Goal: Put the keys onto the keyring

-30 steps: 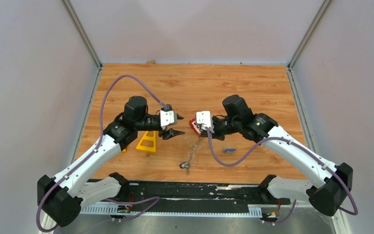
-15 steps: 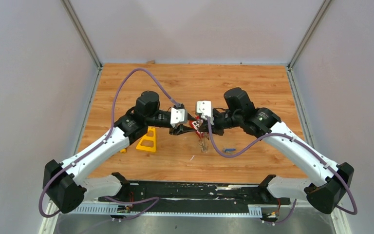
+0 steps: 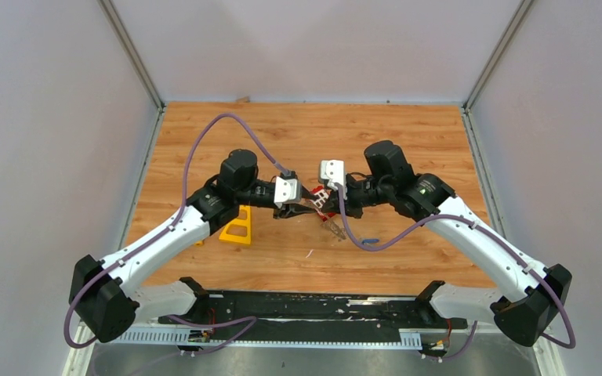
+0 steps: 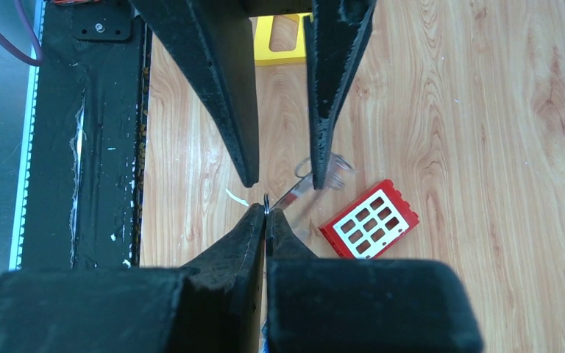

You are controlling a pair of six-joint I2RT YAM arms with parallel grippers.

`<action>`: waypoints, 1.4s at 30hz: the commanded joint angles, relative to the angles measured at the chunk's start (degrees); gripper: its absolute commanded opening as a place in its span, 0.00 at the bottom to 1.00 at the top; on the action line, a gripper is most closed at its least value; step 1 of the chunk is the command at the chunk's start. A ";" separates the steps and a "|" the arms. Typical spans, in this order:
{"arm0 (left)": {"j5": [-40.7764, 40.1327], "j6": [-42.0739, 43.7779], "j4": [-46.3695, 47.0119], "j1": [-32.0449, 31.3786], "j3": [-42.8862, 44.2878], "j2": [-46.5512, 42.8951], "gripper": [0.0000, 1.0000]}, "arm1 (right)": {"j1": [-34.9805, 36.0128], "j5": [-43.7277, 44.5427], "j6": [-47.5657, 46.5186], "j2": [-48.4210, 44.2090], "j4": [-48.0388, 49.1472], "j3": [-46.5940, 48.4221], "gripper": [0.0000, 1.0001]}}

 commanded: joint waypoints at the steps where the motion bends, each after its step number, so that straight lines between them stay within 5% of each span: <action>1: 1.36 -0.98 3.21 -1.01 -1.14 -1.39 0.41 | -0.37 -1.52 0.86 -1.50 2.11 0.10 0.00; 25: -3.21 3.79 2.00 -3.80 -0.63 1.44 0.19 | -0.41 -0.80 1.20 -1.15 0.42 0.99 0.00; 42: -0.97 1.21 13.14 -3.89 -6.80 -0.85 0.24 | -5.11 -9.90 4.93 -4.84 12.02 -6.54 0.00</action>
